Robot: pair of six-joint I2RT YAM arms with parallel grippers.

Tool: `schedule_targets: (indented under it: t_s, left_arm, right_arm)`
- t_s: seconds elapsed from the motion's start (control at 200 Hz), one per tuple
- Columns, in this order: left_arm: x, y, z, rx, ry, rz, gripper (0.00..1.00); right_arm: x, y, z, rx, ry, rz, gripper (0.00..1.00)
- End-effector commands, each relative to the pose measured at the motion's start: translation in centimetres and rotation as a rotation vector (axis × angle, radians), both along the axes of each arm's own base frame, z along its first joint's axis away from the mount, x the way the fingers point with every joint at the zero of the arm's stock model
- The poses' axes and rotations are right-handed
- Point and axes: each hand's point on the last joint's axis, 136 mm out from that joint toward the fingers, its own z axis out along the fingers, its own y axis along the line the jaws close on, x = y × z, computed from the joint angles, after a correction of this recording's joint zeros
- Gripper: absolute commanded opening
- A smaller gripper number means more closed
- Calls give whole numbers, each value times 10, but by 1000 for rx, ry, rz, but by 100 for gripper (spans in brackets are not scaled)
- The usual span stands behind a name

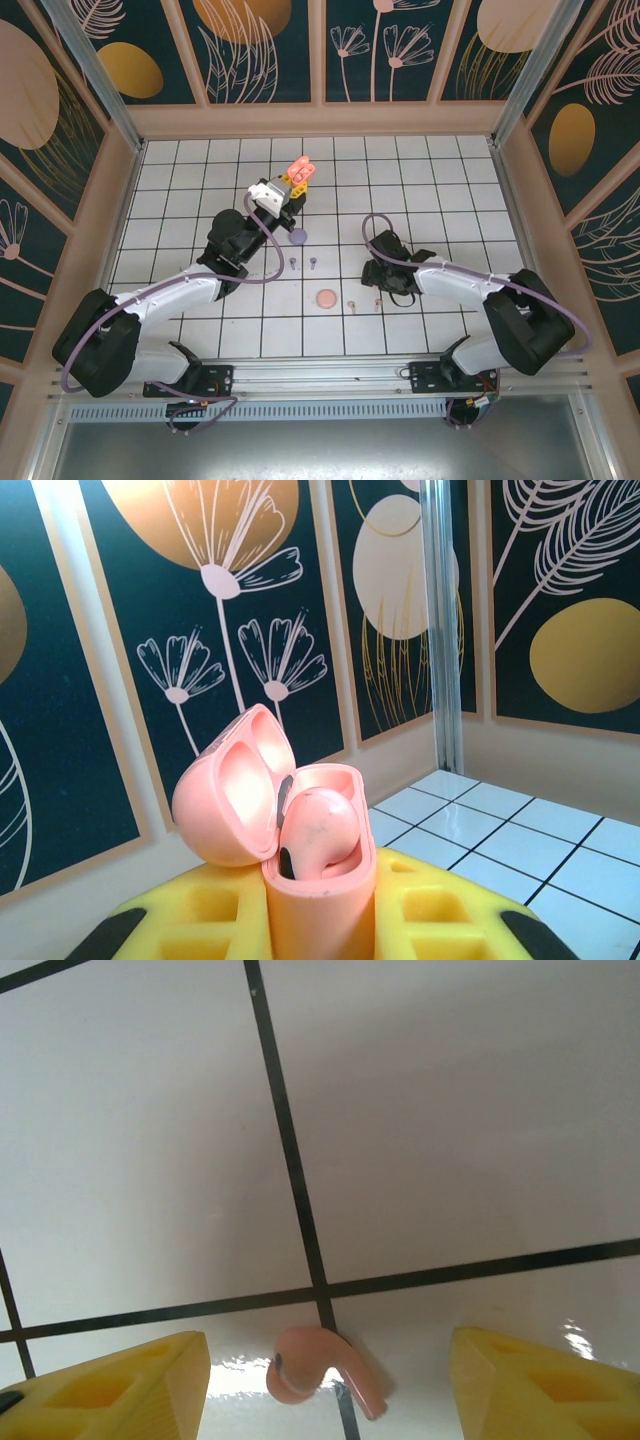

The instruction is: Insert wireless bluetooth earbuds into charging case

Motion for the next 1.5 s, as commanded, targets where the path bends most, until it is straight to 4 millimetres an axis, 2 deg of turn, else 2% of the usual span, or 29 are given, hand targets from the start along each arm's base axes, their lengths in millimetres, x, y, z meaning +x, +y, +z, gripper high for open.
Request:
schedule_targets:
  t_s: [0.0,0.205,0.315,0.445,0.53,0.671,0.796,0.911,1.236,1.496]
  left_arm:
    - [-5,1,11,-13,-31,1,0]
    - [-5,1,13,-14,-37,3,0]
    - [-5,1,12,-13,-36,2,0]
    - [-5,1,11,-13,-37,1,0]
    - [-5,1,11,-13,-37,-1,0]
    - [-5,0,11,-16,-36,-3,0]
    - [-5,1,11,-22,-38,-1,0]
    - [-5,1,10,-23,-38,1,0]
    - [-5,0,6,-30,-34,-6,0]
    - [-6,0,5,-27,-42,-13,0]
  right_arm:
    - [4,12,-2,61,1,1,64]
    - [2,27,0,118,10,19,61]
    - [-6,44,6,177,35,52,60]
    - [-10,55,12,187,42,65,59]
    - [-9,50,14,135,40,47,59]
    - [0,22,20,-21,17,-44,61]
    - [2,13,19,-90,36,-89,61]
    - [2,14,13,-108,67,-128,61]
    - [10,35,4,-111,94,-144,55]
    - [8,35,-5,-146,119,-158,48]
